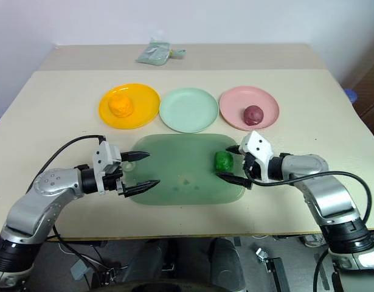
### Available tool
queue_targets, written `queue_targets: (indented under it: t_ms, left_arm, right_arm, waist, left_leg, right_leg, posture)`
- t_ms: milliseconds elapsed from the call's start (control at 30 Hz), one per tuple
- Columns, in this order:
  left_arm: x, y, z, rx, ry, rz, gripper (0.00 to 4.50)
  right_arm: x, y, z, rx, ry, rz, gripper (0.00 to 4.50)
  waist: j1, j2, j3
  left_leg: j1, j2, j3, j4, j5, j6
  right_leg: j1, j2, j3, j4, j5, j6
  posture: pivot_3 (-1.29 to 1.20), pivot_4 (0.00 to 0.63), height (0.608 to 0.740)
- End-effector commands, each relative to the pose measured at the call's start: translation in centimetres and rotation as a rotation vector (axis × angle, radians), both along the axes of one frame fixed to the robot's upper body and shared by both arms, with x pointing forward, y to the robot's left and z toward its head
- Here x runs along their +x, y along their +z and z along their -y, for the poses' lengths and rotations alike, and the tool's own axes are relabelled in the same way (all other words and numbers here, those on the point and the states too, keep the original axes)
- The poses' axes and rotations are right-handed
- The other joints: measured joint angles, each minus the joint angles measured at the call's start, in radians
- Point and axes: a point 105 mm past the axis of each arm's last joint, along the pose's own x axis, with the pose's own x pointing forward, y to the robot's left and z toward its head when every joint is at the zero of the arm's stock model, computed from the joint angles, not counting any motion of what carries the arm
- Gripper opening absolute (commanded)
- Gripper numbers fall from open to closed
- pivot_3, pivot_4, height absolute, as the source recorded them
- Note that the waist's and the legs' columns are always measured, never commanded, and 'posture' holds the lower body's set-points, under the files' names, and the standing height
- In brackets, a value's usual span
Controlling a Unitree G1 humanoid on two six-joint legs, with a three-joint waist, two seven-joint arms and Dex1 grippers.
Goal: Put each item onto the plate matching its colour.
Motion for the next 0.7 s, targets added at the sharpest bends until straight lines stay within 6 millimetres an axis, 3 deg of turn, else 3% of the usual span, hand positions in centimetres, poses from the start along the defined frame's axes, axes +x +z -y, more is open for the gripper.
queue_targets:
  t_ms: [33, 67, 233, 333, 433, 600, 633, 700]
  left_arm:
    - [0.4, 0.9, -0.9, -0.004, 0.044, 0.053, 4.5]
    - [0.8, 1.0, -1.4, -0.007, 0.08, 0.064, 4.5]
    - [2.7, 1.8, -5.2, -0.052, 0.313, 0.131, 4.5]
    - [3.2, 1.6, -7.5, -0.057, 0.432, 0.141, 4.5]
    - [2.9, 1.4, -8.5, -0.062, 0.48, 0.14, 4.5]
    - [2.1, 1.3, -8.3, -0.067, 0.491, 0.139, 4.5]
    - [2.0, 1.3, -8.2, -0.071, 0.497, 0.14, 4.5]
    - [2.0, 1.4, -8.6, -0.083, 0.527, 0.144, 4.5]
  right_arm:
    - [0.8, 2.3, -1.5, 0.032, 0.035, 0.118, 2.64]
    - [1.3, 3.1, -2.3, 0.057, 0.044, 0.16, 2.22]
    - [6.0, 6.3, -5.4, 0.182, -0.099, 0.34, 2.22]
    - [9.9, 6.2, -7.5, 0.203, -0.245, 0.334, 2.22]
    - [12.5, 5.5, -9.5, 0.196, -0.315, 0.312, 2.22]
    - [13.9, 5.9, -10.5, 0.223, -0.306, 0.342, 4.16]
    - [13.7, 6.3, -10.4, 0.228, -0.285, 0.364, 4.42]
    - [12.6, 7.4, -9.4, 0.24, -0.207, 0.426, 4.42]
  waist:
    - [0.002, 0.0, 0.0]
    - [0.002, 0.0, 0.0]
    - [-0.009, 0.0, 0.0]
    - [-0.015, 0.0, 0.0]
    - [-0.027, 0.0, 0.0]
    - [-0.022, 0.0, 0.0]
    - [-0.022, 0.0, 0.0]
    - [-0.022, 0.0, 0.0]
  left_leg:
    - [0.0, 0.0, 0.0, 0.0, 0.0, 0.0]
    - [0.0, 0.0, 0.0, 0.0, 0.0, 0.0]
    - [0.0, 0.0, 0.0, -0.001, 0.001, -0.002]
    - [0.0, 0.0, -0.001, -0.001, 0.001, -0.002]
    - [-0.001, -0.001, 0.0, -0.002, 0.001, -0.002]
    - [-0.001, -0.002, -0.001, -0.004, 0.001, -0.002]
    - [-0.001, -0.002, -0.001, -0.004, 0.001, -0.002]
    - [-0.001, -0.002, -0.001, -0.004, 0.001, -0.002]
  right_leg:
    - [0.0, 0.0, 0.0, 0.0, 0.0, 0.0]
    - [0.0, 0.0, 0.0, 0.0, 0.0, 0.0]
    - [-0.001, 0.001, 0.0, 0.0, 0.0, 0.0]
    - [-0.001, 0.001, -0.001, 0.0, 0.0, 0.0]
    - [-0.002, 0.001, -0.001, 0.0, 0.0, 0.0]
    - [-0.002, 0.001, -0.002, 0.002, 0.0, 0.0]
    - [-0.002, 0.001, -0.002, 0.002, 0.0, 0.0]
    - [-0.002, 0.001, -0.002, 0.002, 0.0, 0.0]
  posture:
    - [0.0, 0.15, 0.74]
    - [0.0, 0.15, 0.74]
    - [0.0, 0.15, 0.74]
    - [0.0, 0.15, 0.74]
    - [0.0, 0.15, 0.74]
    - [0.0, 0.15, 0.74]
    - [0.0, 0.15, 0.74]
    - [0.0, 0.15, 0.74]
